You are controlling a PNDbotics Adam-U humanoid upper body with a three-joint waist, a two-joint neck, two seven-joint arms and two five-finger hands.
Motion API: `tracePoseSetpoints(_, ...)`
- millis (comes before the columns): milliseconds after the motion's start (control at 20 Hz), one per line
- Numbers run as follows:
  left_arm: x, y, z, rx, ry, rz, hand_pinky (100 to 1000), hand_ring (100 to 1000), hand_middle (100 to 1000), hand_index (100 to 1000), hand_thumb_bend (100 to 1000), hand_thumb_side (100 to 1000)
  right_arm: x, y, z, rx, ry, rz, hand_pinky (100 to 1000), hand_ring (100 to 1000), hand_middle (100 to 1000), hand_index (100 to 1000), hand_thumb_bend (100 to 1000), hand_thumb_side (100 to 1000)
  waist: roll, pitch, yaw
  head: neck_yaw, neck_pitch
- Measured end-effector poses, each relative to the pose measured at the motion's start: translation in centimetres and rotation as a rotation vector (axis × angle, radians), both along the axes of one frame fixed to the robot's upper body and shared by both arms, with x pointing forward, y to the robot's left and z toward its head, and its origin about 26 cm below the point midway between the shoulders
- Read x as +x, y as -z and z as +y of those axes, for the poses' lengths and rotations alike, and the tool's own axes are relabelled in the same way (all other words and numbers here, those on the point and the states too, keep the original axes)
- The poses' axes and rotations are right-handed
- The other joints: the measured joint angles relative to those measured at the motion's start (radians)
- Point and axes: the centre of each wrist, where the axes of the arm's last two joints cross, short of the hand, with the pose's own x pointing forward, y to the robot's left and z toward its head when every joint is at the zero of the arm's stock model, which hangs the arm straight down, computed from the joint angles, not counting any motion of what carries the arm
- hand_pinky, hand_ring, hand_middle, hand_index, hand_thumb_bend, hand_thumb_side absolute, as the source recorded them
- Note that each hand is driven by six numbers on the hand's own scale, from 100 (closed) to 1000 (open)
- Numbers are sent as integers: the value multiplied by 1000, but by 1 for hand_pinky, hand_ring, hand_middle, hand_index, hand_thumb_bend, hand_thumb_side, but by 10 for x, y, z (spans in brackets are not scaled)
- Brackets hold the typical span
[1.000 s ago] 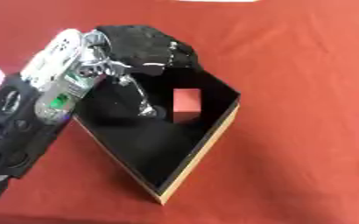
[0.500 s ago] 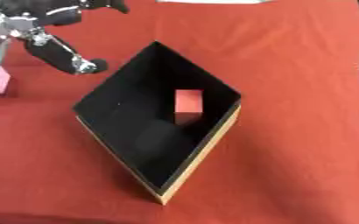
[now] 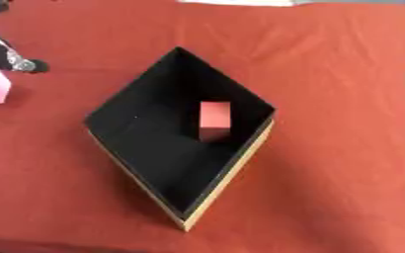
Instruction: Pick up objects on the table and place them in the box.
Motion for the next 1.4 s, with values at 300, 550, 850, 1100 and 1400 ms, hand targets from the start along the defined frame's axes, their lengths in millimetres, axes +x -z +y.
tracePoseSetpoints(300,12,-8,50,3,-107,42,775,895,909,943,707,224,0,-3,3,-6,-9,-3,812,658,545,803,100,663,-13,0,-9,29,0)
tracePoseSetpoints(550,31,-9,67,36,-151,140,814,915,927,958,772,285,1,-4,4,-7,-12,-4,812,657,543,802,100,662,-21,6,-4,47,0)
tracePoseSetpoints(850,51,4,77,77,-202,248,805,909,922,958,794,324,1,-6,5,-7,-19,-8,812,651,539,800,100,662,-27,15,-7,54,0)
tracePoseSetpoints(1100,65,17,77,95,-225,290,751,879,905,943,757,149,1,-6,6,-4,-26,-7,812,650,538,799,100,662,-30,23,-15,60,0)
tracePoseSetpoints(1400,75,30,76,87,-236,317,701,852,899,940,678,100,1,-8,7,-1,-30,-12,813,649,536,799,100,664,-30,33,-24,62,0)
